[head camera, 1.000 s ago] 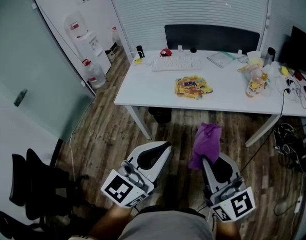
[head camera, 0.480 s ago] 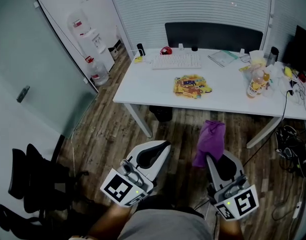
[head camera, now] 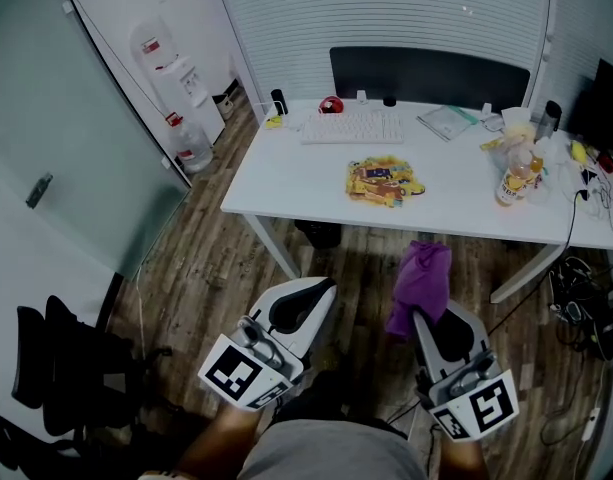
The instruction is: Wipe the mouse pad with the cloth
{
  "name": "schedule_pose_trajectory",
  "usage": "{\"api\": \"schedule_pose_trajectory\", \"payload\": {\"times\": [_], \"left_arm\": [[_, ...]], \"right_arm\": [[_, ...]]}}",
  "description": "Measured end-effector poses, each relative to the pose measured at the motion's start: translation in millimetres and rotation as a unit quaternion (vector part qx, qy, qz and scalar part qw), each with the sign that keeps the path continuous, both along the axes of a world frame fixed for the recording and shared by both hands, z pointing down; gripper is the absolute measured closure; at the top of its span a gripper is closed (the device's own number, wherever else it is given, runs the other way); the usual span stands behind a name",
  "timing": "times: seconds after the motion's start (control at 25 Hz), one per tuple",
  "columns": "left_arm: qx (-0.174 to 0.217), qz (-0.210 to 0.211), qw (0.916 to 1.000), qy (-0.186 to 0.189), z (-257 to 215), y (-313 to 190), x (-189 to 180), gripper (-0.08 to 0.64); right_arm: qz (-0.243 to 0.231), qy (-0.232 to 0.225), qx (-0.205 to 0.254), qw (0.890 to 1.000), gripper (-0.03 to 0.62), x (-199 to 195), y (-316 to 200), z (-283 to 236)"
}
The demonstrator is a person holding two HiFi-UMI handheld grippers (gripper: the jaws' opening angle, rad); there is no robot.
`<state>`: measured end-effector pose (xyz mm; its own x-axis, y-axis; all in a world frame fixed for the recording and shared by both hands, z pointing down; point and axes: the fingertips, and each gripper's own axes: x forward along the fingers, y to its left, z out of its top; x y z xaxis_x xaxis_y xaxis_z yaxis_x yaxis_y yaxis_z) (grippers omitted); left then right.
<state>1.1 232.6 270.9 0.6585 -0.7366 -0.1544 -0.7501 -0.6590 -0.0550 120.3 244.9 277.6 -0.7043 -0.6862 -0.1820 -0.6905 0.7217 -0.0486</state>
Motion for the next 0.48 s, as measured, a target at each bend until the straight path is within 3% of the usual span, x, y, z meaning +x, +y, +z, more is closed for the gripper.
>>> {"api": "schedule_pose_trajectory", "payload": {"times": [0.48], "left_arm": [[0.004,0.013,0.9999,0.003,3,-97,-47,0.545]], "right_arm": [[0.031,0.022,0.0,0.999,0.523,-33,-90,-2]]}}
